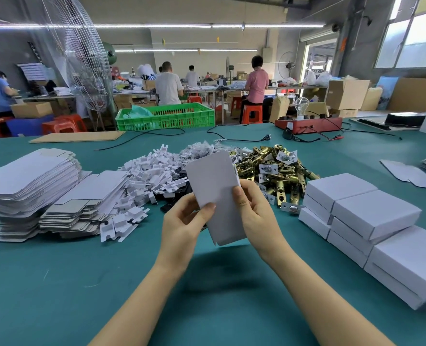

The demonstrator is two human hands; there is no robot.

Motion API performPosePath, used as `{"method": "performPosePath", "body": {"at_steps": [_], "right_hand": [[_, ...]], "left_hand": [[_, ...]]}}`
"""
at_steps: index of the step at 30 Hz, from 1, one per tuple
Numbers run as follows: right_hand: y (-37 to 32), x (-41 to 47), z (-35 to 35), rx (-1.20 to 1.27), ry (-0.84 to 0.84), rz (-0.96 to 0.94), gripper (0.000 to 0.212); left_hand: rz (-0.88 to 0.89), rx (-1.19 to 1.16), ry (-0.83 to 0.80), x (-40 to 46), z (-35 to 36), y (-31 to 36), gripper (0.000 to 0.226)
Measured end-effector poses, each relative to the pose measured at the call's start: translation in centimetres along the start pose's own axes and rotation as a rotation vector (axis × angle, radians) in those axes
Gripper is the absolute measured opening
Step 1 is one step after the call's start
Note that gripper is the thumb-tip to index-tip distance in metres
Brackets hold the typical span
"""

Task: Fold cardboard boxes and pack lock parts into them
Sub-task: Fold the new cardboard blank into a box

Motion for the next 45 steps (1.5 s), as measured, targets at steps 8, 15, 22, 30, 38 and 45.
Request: {"method": "performPosePath", "body": {"at_steps": [8, 15, 22, 30, 38, 45], "right_hand": [[-0.3, -1.2, 1.5, -0.261, 0.054, -0.131, 0.069], [0.5, -1.3, 2.8, 0.185, 0.01, 0.018, 0.031], [-0.8, 0.6, -1.2, 0.213, 0.002, 0.035, 0.022], [-2.1, 0.6, -1.6, 0.088, -0.143, 0.021, 0.043], [-1.5, -0.2, -0.9, 0.127, 0.025, -0.094, 0.039], [-1.8, 0.2, -1.3, 0.12, 0.003, -0.078, 0.047]], "left_hand": [[0.257, 0.528, 0.393, -1.2, -1.7, 2.2, 0.03], [0.692, 0.914, 0.3, -3.4, 1.7, 2.9, 0.041], [0.634, 0.77, 0.203, -2.4, 1.9, 2.4, 0.04], [0.186, 0.31, -0.025, -0.7, 0.5, 1.1, 0.053], [0.148, 0.263, -0.015, -0.4, 0.2, 0.2, 0.058], [0.134, 0.281, -0.128, 0.2, 0.4, 0.3, 0.059]]}}
Point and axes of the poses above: each hand's wrist, its own x-axis towards the middle knuckle, its own z-axis out of the palm, y = z × x, the point moved 6 cm from there along x, towards the middle knuckle, and after that the axes turned 11 degrees about x, right-handed, at the moved point
